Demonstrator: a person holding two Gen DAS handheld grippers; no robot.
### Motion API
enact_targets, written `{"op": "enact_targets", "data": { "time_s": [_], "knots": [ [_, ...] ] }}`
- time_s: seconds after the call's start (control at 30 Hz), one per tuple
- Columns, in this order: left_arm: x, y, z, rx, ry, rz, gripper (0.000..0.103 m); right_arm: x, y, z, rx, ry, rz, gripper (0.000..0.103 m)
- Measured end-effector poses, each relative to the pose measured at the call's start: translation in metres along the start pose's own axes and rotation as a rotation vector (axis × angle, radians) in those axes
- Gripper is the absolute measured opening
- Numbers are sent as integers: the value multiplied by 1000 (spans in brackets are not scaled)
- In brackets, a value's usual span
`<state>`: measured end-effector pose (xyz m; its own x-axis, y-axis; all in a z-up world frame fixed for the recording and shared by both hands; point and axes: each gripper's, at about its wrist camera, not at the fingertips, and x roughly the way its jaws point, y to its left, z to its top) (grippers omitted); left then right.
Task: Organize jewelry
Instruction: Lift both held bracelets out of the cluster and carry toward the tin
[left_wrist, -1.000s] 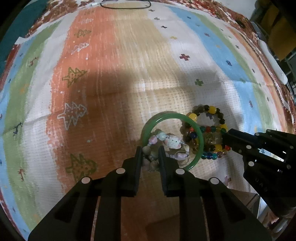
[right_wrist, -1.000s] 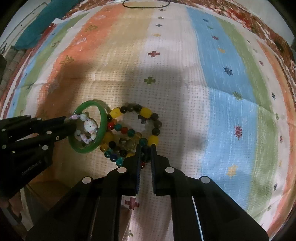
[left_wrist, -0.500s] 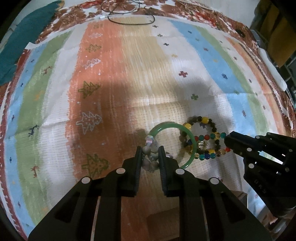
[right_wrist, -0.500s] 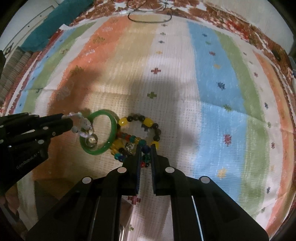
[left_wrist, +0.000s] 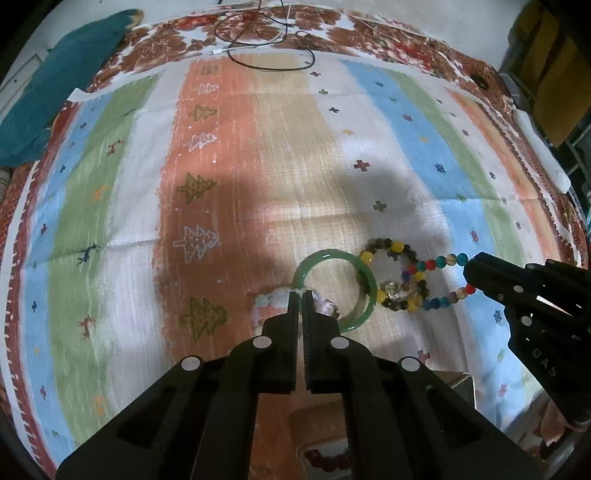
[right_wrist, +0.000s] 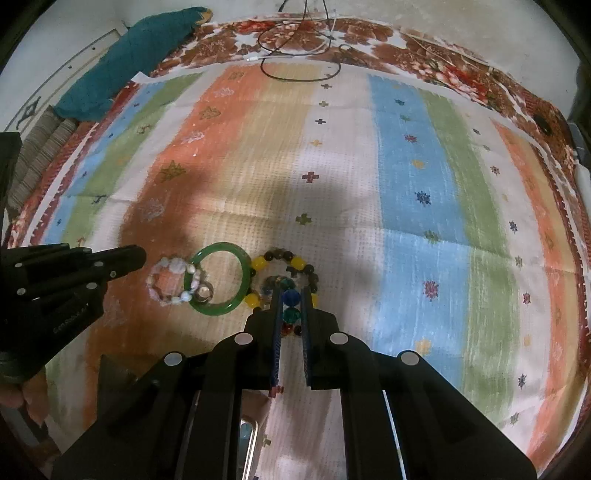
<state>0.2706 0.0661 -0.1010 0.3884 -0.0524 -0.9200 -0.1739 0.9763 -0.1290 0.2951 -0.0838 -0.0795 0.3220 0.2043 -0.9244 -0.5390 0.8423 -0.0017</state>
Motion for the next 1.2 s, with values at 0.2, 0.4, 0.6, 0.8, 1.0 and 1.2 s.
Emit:
{"op": "enact_targets", "data": {
  "time_s": [0.2,0.4,0.6,0.8,1.0,1.2],
  "knots": [
    [-2,1,-2,-12,2,6,1,-1,6,-5,-17,3,-2,10],
    [6,4,-3,-25,30,11,3,1,8,-6,-18,9,3,10],
    [17,12,-2,-53,52,24,34,3,8,-5,-16,16,3,10],
    [35,19,-3,-65,96,54,35,5,7,-4,-15,20,8,10],
    [51,20,-6,-58,134,74,35,9,9,-3,-27,32,5,10],
    [65,21,-9,-54,161,127,26,10,11,-3,-31,34,3,10]
  ]
}}
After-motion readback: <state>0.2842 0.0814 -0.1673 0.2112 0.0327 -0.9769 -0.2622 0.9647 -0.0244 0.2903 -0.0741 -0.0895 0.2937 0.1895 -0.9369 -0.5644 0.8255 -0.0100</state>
